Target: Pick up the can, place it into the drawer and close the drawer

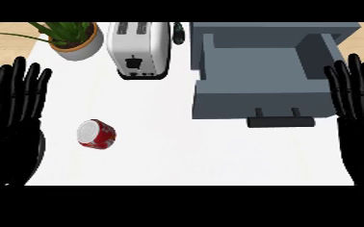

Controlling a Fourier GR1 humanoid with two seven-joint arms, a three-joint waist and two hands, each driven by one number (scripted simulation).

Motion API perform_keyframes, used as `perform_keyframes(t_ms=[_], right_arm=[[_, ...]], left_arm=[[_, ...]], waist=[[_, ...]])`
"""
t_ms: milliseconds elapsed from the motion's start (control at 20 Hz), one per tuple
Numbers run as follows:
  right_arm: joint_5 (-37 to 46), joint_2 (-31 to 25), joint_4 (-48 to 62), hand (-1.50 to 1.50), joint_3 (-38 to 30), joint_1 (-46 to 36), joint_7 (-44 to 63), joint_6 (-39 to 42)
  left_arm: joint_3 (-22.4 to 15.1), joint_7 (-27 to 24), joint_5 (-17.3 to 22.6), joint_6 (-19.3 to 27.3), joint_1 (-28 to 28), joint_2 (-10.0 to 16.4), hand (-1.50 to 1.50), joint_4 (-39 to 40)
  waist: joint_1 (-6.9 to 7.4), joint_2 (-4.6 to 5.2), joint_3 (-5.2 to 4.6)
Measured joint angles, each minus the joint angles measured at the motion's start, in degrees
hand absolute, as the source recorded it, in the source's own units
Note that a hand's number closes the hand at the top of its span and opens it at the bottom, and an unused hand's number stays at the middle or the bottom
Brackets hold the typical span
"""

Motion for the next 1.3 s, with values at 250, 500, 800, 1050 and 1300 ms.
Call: perform_keyframes(t_ms=[250,500,800,1050,1300], right_arm=[[0.8,0.9,1.7,-1.5,-0.5,-0.1,-1.3,-0.5],[0.8,1.9,2.5,-1.5,-0.9,3.0,6.3,-2.4],[0.1,1.7,-0.5,-1.5,-1.5,6.2,12.9,-2.3],[-1.0,2.0,-0.1,-1.5,-2.9,9.5,10.7,-0.7],[-1.7,2.2,0.6,-1.5,-4.4,11.2,8.7,1.1]], left_arm=[[-2.4,-1.4,-0.5,-0.9,-0.1,-1.3,-1.5,0.6],[-5.4,7.3,-4.0,1.1,4.9,-2.2,-1.5,0.9],[-8.3,17.9,-7.8,3.5,7.0,-3.2,-1.5,-3.8],[-9.8,22.0,-9.3,4.2,8.5,-4.1,-1.5,-6.7],[-8.4,22.1,-7.9,4.1,11.3,-4.4,-1.5,-8.5]], waist=[[0.66,-1.34,0.87],[0.81,-1.71,1.16],[0.86,-1.91,1.23],[0.9,-1.93,1.23],[0.95,-1.94,1.22]])
